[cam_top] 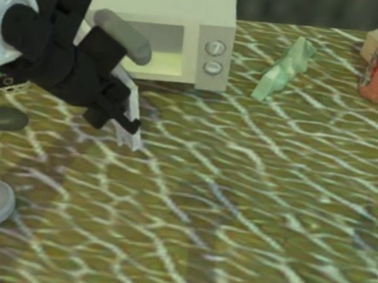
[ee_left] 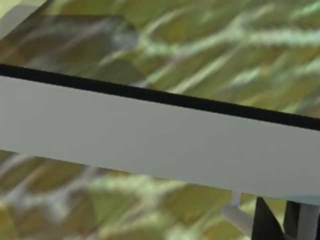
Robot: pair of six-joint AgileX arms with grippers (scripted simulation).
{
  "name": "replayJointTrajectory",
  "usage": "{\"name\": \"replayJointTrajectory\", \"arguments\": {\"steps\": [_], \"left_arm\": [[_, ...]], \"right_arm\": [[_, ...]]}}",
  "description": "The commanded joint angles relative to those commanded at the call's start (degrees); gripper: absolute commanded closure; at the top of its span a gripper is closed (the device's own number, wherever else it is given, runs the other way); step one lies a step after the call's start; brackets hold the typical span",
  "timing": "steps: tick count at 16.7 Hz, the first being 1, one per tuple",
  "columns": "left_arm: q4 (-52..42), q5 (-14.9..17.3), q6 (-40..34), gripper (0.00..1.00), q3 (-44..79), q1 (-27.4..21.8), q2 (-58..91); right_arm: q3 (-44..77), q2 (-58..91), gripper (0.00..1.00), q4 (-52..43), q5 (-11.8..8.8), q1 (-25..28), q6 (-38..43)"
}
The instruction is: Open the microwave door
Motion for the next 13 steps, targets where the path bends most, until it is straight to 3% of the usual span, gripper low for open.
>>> {"name": "replayJointTrajectory", "arguments": {"steps": [8,13], "left_arm": [[-0.1,0.3,0.1,1.0,-0.2,-0.1,0.1],[-1.8,2.8,5.6,1.0,-0.7,2.2,-0.3]], "right_arm": [[0.0,0.0,0.0,0.0,0.0,0.0,0.0],[0.0,0.0,0.0,0.0,0.0,0.0,0.0]]}}
